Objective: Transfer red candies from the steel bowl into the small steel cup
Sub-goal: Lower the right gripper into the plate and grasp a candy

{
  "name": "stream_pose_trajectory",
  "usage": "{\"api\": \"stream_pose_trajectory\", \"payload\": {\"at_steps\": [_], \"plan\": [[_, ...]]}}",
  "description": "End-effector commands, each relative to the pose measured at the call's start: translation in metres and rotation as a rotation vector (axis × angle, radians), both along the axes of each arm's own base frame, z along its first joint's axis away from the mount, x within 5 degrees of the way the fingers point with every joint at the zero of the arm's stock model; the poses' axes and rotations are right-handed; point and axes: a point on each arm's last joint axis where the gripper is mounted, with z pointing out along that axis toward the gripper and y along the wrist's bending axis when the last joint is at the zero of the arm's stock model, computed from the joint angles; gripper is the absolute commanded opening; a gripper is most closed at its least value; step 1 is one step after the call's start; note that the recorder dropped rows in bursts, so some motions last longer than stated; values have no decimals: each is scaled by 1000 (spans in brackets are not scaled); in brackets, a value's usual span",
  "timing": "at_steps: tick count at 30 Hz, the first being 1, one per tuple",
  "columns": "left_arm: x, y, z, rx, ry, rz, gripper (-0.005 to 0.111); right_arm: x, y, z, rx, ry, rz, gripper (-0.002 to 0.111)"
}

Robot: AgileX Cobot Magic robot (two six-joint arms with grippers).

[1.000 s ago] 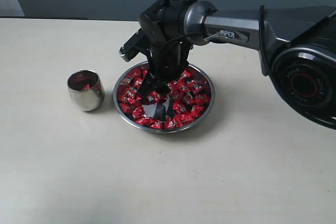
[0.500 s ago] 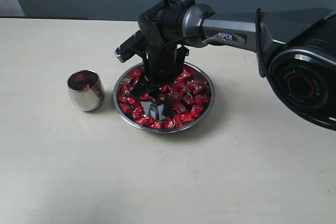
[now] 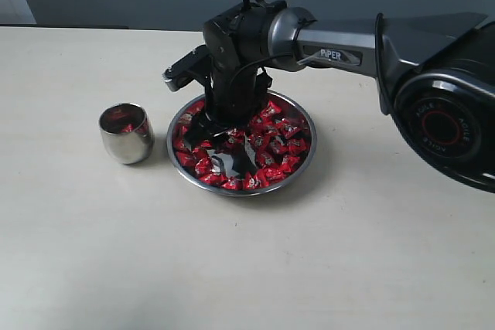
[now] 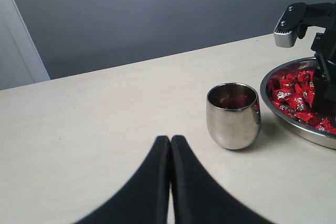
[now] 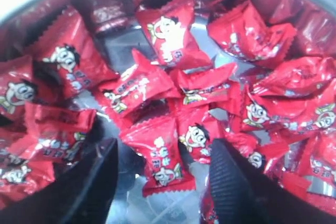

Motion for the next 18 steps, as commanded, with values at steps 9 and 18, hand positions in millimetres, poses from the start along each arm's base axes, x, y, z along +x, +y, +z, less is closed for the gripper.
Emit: {"api": "stream_pose_trajectory", "payload": {"at_steps": [9,18], "plan": [[0,0,0,-6,-12,-2,1,-1,-3,3,-21,25,0,-1],[0,0,0,-6,-12,-2,1,-2,-3,16,-3,7,-1,-1]]}}
